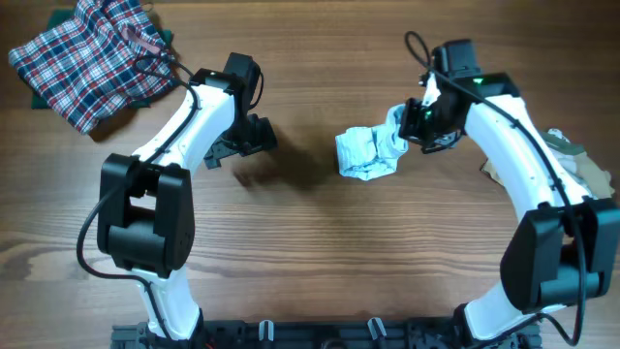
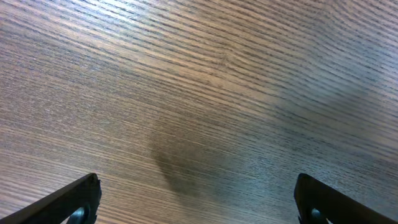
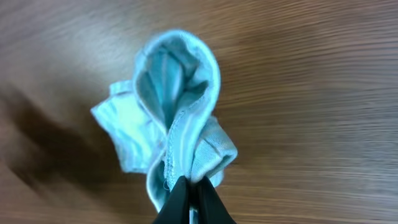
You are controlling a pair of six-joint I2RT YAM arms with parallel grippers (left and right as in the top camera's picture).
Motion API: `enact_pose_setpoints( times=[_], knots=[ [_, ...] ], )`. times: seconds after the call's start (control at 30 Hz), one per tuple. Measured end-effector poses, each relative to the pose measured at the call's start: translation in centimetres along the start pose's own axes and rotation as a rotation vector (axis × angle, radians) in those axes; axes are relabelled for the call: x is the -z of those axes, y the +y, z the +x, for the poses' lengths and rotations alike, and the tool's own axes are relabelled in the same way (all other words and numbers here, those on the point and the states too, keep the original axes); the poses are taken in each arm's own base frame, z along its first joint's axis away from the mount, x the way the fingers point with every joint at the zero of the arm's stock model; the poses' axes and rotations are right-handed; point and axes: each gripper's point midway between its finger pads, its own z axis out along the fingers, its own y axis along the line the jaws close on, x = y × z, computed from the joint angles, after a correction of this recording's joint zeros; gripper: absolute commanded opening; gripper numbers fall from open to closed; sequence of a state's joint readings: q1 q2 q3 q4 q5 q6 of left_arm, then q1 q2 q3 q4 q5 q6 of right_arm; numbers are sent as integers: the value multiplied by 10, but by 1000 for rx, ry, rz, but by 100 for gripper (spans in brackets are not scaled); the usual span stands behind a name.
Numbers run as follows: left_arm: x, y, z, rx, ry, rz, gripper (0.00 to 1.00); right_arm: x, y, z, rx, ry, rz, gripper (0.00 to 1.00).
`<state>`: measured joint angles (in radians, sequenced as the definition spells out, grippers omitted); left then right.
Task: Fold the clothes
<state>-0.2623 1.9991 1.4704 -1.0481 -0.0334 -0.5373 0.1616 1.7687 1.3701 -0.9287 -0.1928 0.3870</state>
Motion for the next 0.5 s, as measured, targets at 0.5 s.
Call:
enact_pose_setpoints(
  times=[0.5],
  knots=[
    [0, 0, 0, 0, 0, 0, 100, -12, 78, 38, 178, 19, -57, 13]
  ],
)
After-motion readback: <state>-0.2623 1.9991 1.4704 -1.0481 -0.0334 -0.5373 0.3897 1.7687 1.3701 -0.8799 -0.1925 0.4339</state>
